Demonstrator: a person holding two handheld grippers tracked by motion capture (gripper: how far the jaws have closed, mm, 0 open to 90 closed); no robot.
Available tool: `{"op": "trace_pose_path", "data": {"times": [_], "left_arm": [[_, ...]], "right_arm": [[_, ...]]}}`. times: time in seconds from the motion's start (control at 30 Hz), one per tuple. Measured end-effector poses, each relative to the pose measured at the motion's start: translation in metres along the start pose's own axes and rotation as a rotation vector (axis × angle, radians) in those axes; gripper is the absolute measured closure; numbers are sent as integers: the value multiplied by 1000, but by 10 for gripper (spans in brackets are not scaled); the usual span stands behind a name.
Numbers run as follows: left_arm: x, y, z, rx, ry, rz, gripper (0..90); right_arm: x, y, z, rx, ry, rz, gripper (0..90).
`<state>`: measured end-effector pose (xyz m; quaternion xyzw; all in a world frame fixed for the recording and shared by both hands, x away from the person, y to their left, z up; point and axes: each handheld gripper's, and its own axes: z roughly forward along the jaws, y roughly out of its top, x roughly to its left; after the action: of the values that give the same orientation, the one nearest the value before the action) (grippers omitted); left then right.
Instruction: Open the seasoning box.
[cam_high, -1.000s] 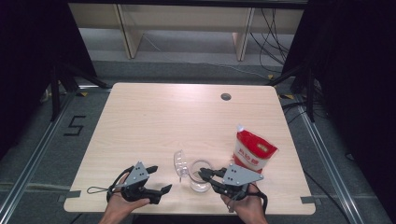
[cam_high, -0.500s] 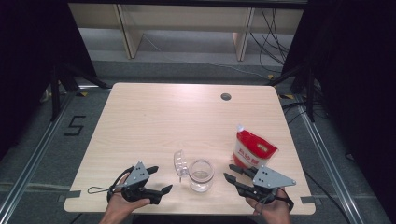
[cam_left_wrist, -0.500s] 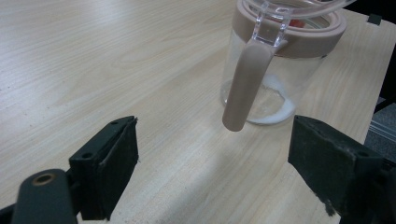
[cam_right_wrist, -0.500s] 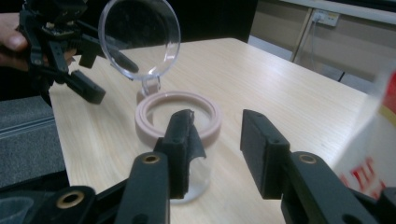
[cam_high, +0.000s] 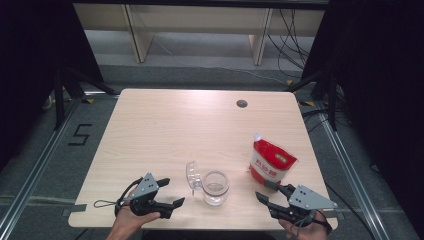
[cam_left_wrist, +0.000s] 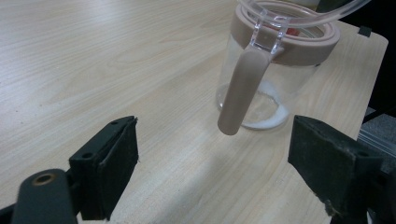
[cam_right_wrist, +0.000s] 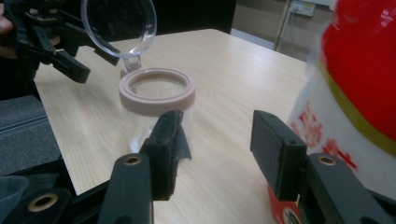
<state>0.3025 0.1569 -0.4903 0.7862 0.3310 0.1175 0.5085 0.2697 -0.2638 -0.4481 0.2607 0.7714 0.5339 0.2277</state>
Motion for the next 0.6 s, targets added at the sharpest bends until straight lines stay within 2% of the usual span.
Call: {"op": "trace_pose_path", "data": {"times": [0.2,0.23,0.27,0.3,0.33,0.37,0.4,0.43,0.5,0.53,0.57,0.6], "left_arm": [[1,1,-1,-7,5,3,156],[1,1,-1,-7,5,1,156],[1,0,-1,-5,1,2,156],[1,1,-1,-3,-1,14,156],[2,1,-2,-3,-5,36,155],[1,1,-2,-3,-5,34,156],[1,1,-2,-2,-4,35,156],[-1,1,-2,2,5,13,156],[-1,1,-2,2,5,13,156],[0,1,-3,0,7,20,156],[1,2,-3,-7,4,13,156],[1,2,-3,-7,4,13,156]], "right_arm": [[-6,-8,-10,-3,-42,20,496],[-7,-10,-14,14,-56,57,486],[-7,-10,-14,14,-56,57,486],[-8,-12,-15,12,-55,67,486],[-10,-13,-18,11,-76,55,486],[-11,-15,-19,4,-90,60,481],[-11,-16,-21,13,-84,71,475],[-13,-19,-24,31,-99,72,475],[-14,-21,-24,20,-106,79,475],[-13,-22,-25,33,-113,103,475],[-18,-23,-27,33,-122,77,475],[-17,-24,-29,41,-127,109,473]]}}
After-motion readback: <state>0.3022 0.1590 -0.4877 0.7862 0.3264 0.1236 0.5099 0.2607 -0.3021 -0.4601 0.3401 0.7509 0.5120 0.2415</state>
